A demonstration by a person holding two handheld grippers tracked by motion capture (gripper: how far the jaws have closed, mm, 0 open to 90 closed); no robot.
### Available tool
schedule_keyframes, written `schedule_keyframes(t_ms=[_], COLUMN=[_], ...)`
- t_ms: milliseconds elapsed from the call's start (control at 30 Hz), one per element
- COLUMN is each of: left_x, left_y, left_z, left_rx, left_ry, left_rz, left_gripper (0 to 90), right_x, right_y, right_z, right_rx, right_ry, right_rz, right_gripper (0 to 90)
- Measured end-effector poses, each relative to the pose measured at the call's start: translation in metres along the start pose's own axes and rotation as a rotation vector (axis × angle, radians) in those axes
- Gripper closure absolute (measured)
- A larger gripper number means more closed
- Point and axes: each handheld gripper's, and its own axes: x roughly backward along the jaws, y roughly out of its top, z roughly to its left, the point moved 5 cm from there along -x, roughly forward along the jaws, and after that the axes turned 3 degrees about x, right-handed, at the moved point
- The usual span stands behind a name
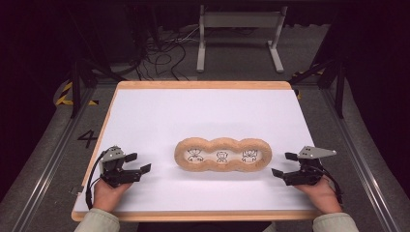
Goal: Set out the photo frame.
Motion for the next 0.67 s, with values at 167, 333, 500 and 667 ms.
schedule_keyframes(t_ms=[167, 333, 500, 667], left_x=[-0.0011, -0.0012, -0.0019, -0.0029], left_y=[-0.0003, -0.0007, -0.0004, 0.0001], left_z=[0.0001, -0.0006, -0.0008, -0.0005], left_rx=[-0.019, -0.010, -0.006, -0.017], left_ry=[0.004, 0.001, 0.007, 0.017], left_rz=[0.010, 0.013, 0.014, 0.018], left_gripper=[22.5, 22.4, 22.3, 22.3], right_x=[-0.0058, -0.0097, -0.0096, -0.0094], right_y=[-0.0062, -0.0071, -0.0070, -0.0069], right_z=[0.0013, 0.0034, 0.0032, 0.0032], right_rx=[0.015, 0.035, 0.033, 0.034], right_ry=[-0.008, -0.003, -0.006, -0.009], right_rz=[0.045, 0.082, 0.082, 0.083], right_gripper=[11.6, 11.3, 11.1, 10.8])
